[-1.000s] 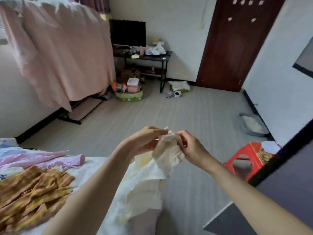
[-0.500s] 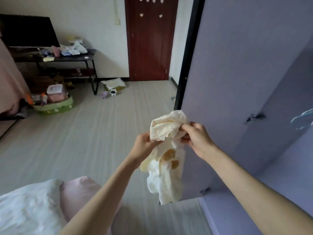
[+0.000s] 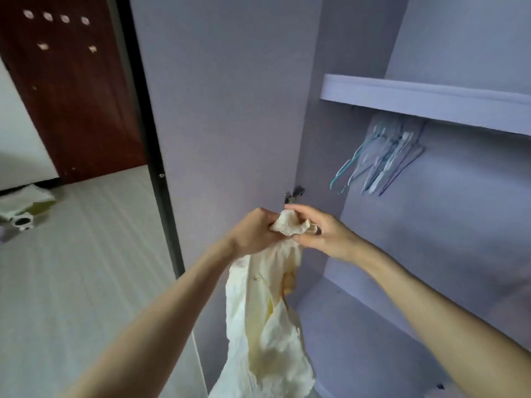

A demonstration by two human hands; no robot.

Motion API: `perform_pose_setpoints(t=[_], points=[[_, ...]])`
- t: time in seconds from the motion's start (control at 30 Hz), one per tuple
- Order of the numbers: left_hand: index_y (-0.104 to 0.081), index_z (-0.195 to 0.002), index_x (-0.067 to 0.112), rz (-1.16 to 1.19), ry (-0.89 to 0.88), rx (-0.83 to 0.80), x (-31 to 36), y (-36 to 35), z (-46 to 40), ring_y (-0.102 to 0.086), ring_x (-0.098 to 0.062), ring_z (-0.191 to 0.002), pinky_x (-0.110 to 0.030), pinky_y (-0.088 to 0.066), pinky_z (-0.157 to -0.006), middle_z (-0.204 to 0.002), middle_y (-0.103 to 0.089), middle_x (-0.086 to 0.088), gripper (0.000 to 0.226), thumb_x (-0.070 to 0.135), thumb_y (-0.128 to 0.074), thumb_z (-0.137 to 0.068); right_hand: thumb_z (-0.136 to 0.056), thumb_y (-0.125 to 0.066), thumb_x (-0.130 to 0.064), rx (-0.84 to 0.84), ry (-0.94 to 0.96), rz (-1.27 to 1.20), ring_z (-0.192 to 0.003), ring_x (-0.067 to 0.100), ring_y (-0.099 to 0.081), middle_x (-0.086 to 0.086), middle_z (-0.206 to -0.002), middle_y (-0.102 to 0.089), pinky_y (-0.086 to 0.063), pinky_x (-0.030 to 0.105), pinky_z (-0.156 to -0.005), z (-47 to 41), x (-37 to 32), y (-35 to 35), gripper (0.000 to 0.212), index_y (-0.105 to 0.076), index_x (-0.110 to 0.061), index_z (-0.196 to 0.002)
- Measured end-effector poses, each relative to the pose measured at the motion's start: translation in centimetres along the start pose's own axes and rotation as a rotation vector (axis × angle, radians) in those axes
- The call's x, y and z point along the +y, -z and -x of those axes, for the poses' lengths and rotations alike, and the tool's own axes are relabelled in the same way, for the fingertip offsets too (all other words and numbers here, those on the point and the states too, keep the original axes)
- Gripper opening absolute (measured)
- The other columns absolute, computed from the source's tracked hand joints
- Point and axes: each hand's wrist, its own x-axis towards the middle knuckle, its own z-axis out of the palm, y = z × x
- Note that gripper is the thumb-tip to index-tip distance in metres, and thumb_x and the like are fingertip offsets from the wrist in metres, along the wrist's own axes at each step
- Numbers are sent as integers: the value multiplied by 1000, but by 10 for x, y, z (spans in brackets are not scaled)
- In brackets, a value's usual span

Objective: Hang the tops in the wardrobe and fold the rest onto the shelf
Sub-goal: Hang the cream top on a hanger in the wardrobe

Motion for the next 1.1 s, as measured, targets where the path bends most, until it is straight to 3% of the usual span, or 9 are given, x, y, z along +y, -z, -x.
perform_pose_setpoints(t=[0.1, 0.3, 0.4, 0.5, 0.77, 0.83, 0.93, 1.03, 1.1], points=[[-63, -68, 13, 34, -4, 4, 1, -9, -20, -38, -3, -58, -18, -32, -53, -62, -47, 5, 20, 19, -68, -86, -87, -64, -13, 250, -6, 204, -61, 2, -45, -12, -67, -53, -37, 18, -60, 7, 6, 17, 13, -58, -22, -80], [-50, -69, 10, -58, 137, 5, -34, -48, -43, -42, -17, -62, -15, -31, -48, -59, -47, 6, 21, 20, -54, -87, -89, -52, -8, 683, -67, 297, -65, 3, -48, -9, -73, -53, -35, 7, -54, 16, 14, 46, 13, -52, -19, -82], [-50, -71, 13, -151, 264, -57, -57, -67, -48, -47, -21, -69, -26, -36, -59, -69, -51, 0, 21, 24, -50, -89, -91, -48, -6, 896, -155, 233, -67, 10, -47, -7, -74, -50, -33, 19, -56, 22, 22, 65, 9, -48, -13, -85], [-48, -68, 19, -206, 342, -34, -71, -80, -55, -52, -23, -69, -26, -36, -56, -69, -53, 1, 22, 24, -45, -89, -91, -47, -6, 1054, -232, 220, -81, 18, -49, -1, -85, -52, -33, 23, -66, 32, 36, 81, 5, -48, -10, -91], [-51, -104, 13, -349, 356, 101, -55, -98, -97, -58, -33, -89, -33, -43, -69, -98, -59, -7, 17, 20, -40, -92, -92, -42, -6, 1301, -353, 246, -83, 20, -46, 5, -90, -52, -31, 21, -66, 62, 75, 121, 12, -50, -1, -99], [-54, -107, 12, -328, 391, 80, -52, -99, -109, -57, -33, -90, -34, -45, -72, -102, -61, -10, 20, 18, -41, -93, -91, -46, -9, 1308, -395, 238, -82, 20, -47, 6, -89, -52, -34, 24, -69, 68, 87, 136, 8, -51, -4, -95], [-63, -100, 8, -134, 362, 82, -38, -99, -134, -59, -36, -94, -33, -47, -76, -100, -63, -17, 21, 11, -45, -91, -86, -53, -10, 1108, -520, 288, -77, 20, -47, 2, -78, -52, -32, 26, -63, 69, 108, 157, 10, -49, -11, -77], [-56, -68, 8, 170, 345, 98, -10, -103, -157, -54, -27, -60, -26, -47, -54, -69, -54, -12, 23, 0, -43, -86, -82, -57, -6, 918, -574, 247, -78, 18, -52, 1, -74, -57, -39, 28, -64, 62, 131, 171, 16, -54, -16, -69], [-57, -70, 9, 455, 399, 77, 8, -108, -170, -51, -22, -56, -26, -49, -52, -67, -51, -9, 25, -4, -45, -87, -82, -57, -2, 891, -564, 158, -82, 20, -57, 7, -81, -61, -45, 33, -75, 52, 147, 179, 12, -61, -11, -76]])
